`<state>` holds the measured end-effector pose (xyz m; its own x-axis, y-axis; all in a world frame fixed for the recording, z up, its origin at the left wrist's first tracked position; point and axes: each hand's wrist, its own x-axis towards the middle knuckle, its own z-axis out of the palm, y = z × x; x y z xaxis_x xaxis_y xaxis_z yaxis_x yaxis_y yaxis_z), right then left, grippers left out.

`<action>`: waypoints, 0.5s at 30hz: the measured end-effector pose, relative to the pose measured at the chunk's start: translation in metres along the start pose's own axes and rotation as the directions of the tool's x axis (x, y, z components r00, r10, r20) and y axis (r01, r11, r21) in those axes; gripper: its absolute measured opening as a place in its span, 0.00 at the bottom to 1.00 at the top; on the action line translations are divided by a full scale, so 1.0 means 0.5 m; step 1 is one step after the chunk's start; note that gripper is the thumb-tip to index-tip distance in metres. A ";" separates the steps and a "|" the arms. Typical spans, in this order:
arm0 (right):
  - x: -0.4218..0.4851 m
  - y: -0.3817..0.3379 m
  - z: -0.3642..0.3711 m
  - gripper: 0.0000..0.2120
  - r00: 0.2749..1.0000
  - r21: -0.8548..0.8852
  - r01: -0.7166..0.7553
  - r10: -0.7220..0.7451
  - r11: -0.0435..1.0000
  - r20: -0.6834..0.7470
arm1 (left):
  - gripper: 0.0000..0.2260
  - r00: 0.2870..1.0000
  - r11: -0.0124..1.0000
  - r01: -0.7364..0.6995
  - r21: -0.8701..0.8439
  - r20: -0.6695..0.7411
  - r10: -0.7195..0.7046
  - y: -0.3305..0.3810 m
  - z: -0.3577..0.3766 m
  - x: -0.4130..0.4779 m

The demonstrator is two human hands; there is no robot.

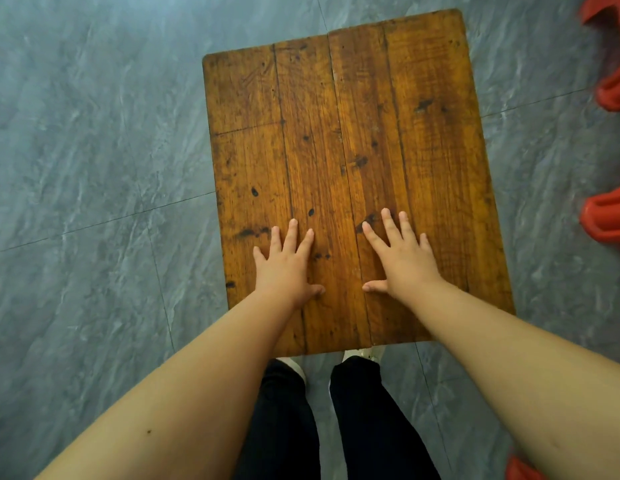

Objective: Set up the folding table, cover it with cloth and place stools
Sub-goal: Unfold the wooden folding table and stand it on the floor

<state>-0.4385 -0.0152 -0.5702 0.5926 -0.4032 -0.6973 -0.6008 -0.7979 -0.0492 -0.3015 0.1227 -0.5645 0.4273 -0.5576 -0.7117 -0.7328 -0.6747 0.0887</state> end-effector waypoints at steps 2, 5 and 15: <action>-0.023 -0.008 -0.057 0.46 0.998 0.044 -0.029 0.026 0.999 0.060 | 0.39 0.998 0.994 0.043 -0.103 0.042 -0.039 0.005 -0.047 -0.036; -0.100 -0.046 -0.173 0.37 0.998 0.160 -0.015 0.025 0.987 -0.059 | 0.34 0.996 0.987 0.004 -0.162 -0.089 -0.019 -0.012 -0.140 -0.134; -0.513 -0.373 -0.494 0.26 0.699 0.168 0.435 -0.214 0.885 -0.683 | 0.27 0.735 0.989 -0.135 -0.064 -0.675 0.057 -0.253 -0.435 -0.616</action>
<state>-0.3458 0.1263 -0.2054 0.9088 -0.4171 0.0115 -0.3640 -0.8059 -0.4669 -0.2250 0.2744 -0.2050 0.6303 -0.7749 -0.0477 -0.7483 -0.6228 0.2287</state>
